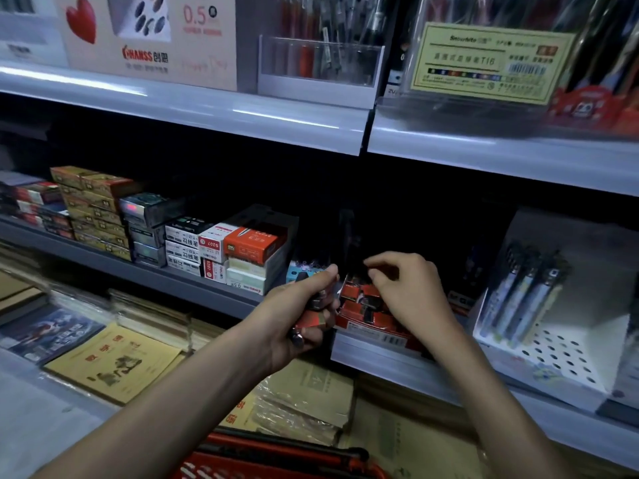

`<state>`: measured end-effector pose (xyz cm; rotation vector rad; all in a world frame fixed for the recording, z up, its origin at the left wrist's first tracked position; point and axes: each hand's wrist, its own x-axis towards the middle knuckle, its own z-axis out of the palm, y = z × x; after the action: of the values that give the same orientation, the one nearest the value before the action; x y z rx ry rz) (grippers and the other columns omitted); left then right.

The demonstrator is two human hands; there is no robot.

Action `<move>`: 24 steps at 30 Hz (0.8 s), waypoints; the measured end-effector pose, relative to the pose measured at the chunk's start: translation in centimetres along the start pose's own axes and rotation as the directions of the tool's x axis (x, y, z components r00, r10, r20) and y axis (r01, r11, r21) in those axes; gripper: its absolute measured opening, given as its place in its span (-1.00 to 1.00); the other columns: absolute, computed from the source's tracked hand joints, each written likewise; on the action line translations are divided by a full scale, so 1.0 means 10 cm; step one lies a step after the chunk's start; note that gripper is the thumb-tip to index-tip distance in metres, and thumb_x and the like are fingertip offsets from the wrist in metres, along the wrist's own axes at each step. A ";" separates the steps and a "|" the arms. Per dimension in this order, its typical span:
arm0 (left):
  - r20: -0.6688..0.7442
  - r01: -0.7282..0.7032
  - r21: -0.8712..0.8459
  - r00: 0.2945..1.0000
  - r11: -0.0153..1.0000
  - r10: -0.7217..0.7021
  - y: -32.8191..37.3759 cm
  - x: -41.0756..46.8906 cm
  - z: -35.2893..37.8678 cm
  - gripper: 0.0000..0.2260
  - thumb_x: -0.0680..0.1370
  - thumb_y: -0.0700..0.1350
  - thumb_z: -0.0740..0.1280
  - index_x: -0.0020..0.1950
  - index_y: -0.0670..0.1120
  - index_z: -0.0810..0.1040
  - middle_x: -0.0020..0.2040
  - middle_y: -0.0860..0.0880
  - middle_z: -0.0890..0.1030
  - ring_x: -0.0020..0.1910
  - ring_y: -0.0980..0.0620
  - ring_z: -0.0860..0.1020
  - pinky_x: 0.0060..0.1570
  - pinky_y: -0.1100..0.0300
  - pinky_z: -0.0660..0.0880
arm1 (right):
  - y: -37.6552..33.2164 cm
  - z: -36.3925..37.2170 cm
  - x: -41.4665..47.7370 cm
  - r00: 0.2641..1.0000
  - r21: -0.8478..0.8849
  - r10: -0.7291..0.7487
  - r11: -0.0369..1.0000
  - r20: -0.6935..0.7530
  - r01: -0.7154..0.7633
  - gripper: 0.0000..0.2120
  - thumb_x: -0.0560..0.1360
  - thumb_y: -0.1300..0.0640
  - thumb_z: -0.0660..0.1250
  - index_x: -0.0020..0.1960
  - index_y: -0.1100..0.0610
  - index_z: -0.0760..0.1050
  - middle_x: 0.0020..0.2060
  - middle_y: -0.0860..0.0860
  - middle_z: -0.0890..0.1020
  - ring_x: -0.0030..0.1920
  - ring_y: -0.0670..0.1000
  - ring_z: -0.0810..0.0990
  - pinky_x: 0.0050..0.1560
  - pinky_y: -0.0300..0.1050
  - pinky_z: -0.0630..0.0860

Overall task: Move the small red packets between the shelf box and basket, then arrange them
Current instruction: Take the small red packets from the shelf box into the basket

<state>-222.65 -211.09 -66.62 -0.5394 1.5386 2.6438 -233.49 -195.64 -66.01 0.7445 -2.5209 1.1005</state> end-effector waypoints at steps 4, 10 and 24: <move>0.032 -0.036 0.084 0.999 0.996 0.033 0.00 0.03 0.08 -0.66 0.47 0.11 0.53 0.09 -0.07 0.60 -0.25 -0.05 0.58 -0.42 0.10 0.47 -0.64 0.37 0.17 | -0.14 -0.13 -0.08 0.972 0.381 0.078 0.911 0.222 -0.160 -0.86 0.60 0.07 0.38 0.03 0.04 0.72 -0.18 0.04 0.74 -0.20 -0.09 0.68 -0.18 -0.26 0.59; 0.097 -0.171 0.341 0.984 0.924 0.146 0.06 0.01 0.18 -0.71 0.50 0.10 0.51 0.06 -0.09 0.70 -0.25 -0.05 0.55 -0.40 0.07 0.42 -0.47 0.28 0.16 | -0.17 -0.26 -0.12 0.926 0.549 0.147 0.769 0.347 -0.328 -0.81 0.63 0.06 0.33 0.12 0.07 0.69 -0.15 0.14 0.69 -0.26 0.01 0.64 -0.32 -0.21 0.55; 0.111 -0.319 0.652 0.938 0.688 0.329 0.02 0.13 0.21 -0.79 0.46 -0.05 0.57 0.00 -0.11 0.67 -0.47 0.01 0.53 -0.59 0.08 0.37 -0.57 0.30 0.25 | -0.22 -0.39 -0.04 0.949 0.449 -0.213 0.889 0.234 0.089 -0.89 0.51 0.25 0.47 0.03 0.13 0.70 -0.16 -0.01 0.74 -0.16 -0.14 0.69 -0.13 -0.31 0.55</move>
<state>-224.50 -209.61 -65.91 -0.2392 2.5981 2.0107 -231.67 -193.86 -62.27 1.2739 -2.3932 1.6260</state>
